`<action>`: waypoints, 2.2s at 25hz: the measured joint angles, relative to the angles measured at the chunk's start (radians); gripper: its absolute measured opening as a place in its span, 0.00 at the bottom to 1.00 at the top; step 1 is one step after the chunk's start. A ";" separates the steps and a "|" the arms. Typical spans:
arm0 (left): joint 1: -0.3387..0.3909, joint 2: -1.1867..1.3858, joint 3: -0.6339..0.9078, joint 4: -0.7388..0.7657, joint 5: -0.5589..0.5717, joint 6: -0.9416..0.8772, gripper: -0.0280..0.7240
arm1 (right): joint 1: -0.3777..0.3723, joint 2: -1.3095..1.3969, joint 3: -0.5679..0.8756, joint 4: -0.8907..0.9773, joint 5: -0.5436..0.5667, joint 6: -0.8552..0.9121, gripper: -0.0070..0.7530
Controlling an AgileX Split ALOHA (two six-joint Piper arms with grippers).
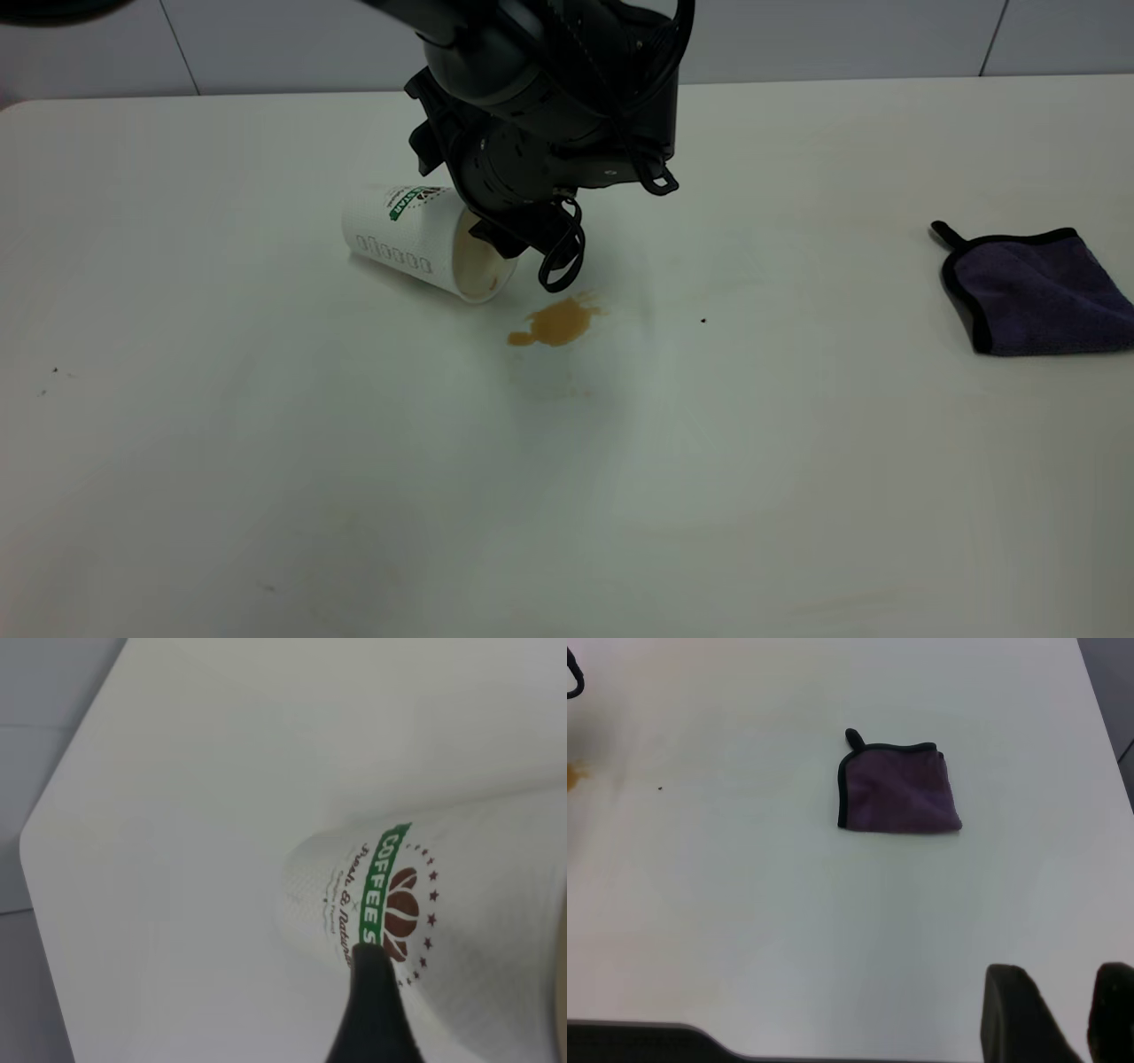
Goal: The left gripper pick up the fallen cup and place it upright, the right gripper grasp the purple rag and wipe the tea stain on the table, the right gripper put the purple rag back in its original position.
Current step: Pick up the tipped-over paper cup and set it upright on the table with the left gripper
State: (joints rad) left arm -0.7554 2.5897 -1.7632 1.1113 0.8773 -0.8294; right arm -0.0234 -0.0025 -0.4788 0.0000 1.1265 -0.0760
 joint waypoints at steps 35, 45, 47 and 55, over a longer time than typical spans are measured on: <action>0.379 -0.274 0.000 -0.711 -0.304 0.636 0.01 | 0.000 0.000 0.000 0.000 0.000 0.000 0.32; 0.519 -0.234 0.000 -1.263 -0.334 1.026 0.01 | 0.000 0.000 0.000 0.000 0.000 0.000 0.32; 0.537 -0.223 0.000 -1.321 -0.333 1.051 0.01 | 0.000 0.000 0.000 0.000 0.000 0.000 0.32; 0.537 -0.174 0.000 -1.372 -0.346 1.069 0.01 | 0.000 0.000 0.000 0.000 0.000 0.000 0.32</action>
State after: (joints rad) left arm -0.2180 2.4159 -1.7632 -0.2609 0.5310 0.2391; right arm -0.0234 -0.0025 -0.4788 0.0000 1.1265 -0.0760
